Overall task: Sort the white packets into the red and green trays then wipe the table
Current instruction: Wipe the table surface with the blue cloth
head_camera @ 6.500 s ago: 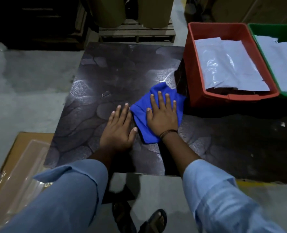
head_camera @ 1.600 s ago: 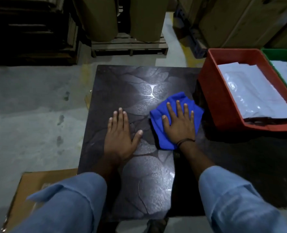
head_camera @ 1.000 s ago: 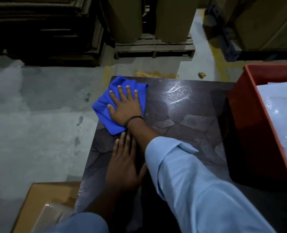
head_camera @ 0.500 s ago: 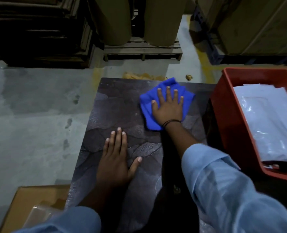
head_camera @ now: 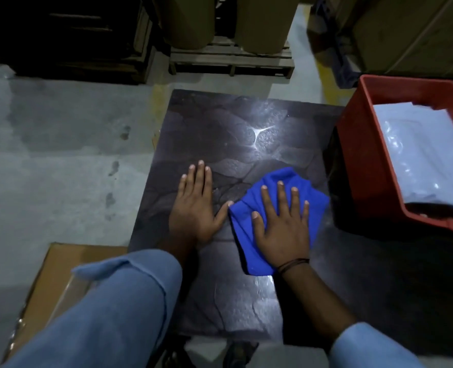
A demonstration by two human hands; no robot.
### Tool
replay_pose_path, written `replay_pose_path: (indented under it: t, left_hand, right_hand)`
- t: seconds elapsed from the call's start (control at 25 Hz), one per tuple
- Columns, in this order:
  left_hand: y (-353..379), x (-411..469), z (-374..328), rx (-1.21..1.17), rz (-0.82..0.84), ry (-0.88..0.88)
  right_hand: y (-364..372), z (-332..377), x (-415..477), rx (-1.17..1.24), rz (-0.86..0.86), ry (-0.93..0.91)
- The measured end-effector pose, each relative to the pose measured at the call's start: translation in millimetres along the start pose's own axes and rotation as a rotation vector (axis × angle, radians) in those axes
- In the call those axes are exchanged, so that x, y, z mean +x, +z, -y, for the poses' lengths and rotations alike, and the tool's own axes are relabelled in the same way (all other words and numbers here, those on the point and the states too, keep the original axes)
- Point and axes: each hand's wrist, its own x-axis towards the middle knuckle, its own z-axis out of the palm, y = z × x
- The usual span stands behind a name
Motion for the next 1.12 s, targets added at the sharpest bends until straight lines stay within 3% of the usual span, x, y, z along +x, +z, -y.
replay_pose_path:
  t: [0.12, 0.28, 0.48, 0.6, 0.76, 0.88, 1.0, 1.12]
  left_hand:
    - [-4, -2, -4, -0.023, 0.054, -0.015]
    - [-9, -52, -5, -0.01, 0.067, 0.001]
    - [-14, -152, 13, -0.017, 0.012, 0.136]
    - [-13, -159, 16, 0.012, -0.013, 0.135]
    - [-8, -156, 20, 0.022, 0.007, 0.164]
    - [-10, -159, 18, 0.017, 0.008, 0.139]
    - [-13, -157, 16, 0.011, 0.012, 0.121]
    - [-13, -157, 17, 0.024, 0.025, 0.123]
  right_hand:
    - [-7, 30, -46, 0.042, 0.024, -0.137]
    - [-18, 10, -137, 0.065, 0.035, -0.2]
    - [-10, -28, -111, 0.004, 0.011, 0.031]
    - [-3, 1, -52, 0.076, -0.008, 0.214]
    - [4, 73, -90, 0.051, -0.027, -0.099]
    - [-1, 39, -128, 0.071, -0.026, -0.178]
    - [-1, -7, -97, 0.009, -0.043, 0.017]
    - [-2, 3, -51, 0.059, -0.012, 0.219]
